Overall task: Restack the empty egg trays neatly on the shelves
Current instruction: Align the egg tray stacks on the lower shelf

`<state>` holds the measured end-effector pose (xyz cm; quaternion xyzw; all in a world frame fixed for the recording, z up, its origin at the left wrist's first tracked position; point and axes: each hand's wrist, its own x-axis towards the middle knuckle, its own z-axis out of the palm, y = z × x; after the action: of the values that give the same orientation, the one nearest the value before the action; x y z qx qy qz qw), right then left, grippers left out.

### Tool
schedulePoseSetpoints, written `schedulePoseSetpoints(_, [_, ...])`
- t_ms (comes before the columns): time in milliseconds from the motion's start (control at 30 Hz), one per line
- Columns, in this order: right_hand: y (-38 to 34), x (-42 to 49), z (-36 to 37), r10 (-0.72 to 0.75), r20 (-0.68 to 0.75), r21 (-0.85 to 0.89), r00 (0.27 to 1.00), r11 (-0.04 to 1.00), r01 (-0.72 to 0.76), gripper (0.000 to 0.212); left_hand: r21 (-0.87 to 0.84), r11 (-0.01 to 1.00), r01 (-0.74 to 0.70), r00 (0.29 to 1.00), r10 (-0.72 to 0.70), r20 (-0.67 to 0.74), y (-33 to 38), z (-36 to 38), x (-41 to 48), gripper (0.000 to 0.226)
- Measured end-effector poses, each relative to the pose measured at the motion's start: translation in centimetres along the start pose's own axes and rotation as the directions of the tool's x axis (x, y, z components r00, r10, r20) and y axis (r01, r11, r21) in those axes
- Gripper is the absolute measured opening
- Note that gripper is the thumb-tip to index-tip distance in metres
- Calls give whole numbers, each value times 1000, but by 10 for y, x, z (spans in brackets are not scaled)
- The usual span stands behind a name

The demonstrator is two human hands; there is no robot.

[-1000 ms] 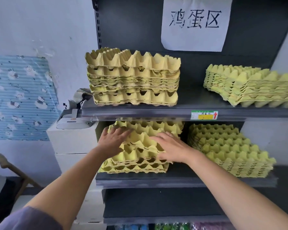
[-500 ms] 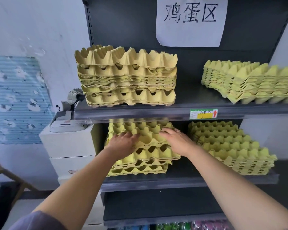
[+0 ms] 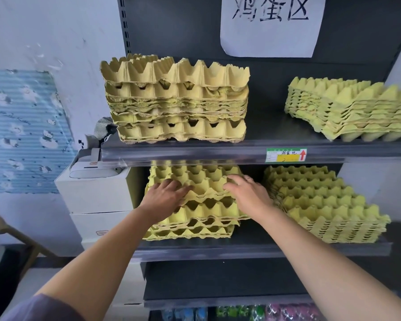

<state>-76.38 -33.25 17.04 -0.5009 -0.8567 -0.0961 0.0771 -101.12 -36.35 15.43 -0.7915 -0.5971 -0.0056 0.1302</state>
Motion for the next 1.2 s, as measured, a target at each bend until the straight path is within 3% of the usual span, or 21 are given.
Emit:
schedulePoseSetpoints(367, [-10,-38,-15,19,-160,-39,987,999,-26,50,-175,984,-22,984,-10,-178,5,-6,8,48])
schedulePoseSetpoints(467, [-20,-46,-19,-1,-151,-44,989,999,-5,49,-256,966,18,990,-54,-132,5,1,2,49])
schedulePoseSetpoints(533, [-31,-48,-17,-32,-122,-32,992,999,28,46,-434,898,72,992,-111,-67,10,4,-3,54])
schedulePoseSetpoints(633, [-45,-51,-8,-103,-68,1,992,995,103,40,-701,701,134,968,-245,-60,26,-3,-6,48])
schedulePoseSetpoints(700, [-46,-52,-4,-145,-46,65,988,987,148,35,-630,768,116,961,-248,-125,42,-9,-4,35])
schedulePoseSetpoints(800, [-33,-51,-8,-110,-92,252,990,959,130,30,-436,896,83,976,-163,-148,70,-23,1,34])
schedulePoseSetpoints(967, [13,-53,-7,181,-308,390,934,919,-49,26,-282,952,120,991,-130,-17,118,-46,24,47])
schedulePoseSetpoints(1067, [39,-55,-2,272,-201,387,941,905,-179,28,-230,956,181,981,-160,108,146,-52,42,61])
schedulePoseSetpoints(1200, [62,-62,5,298,-122,386,947,893,-231,27,-187,935,301,938,-255,235,179,-54,63,81])
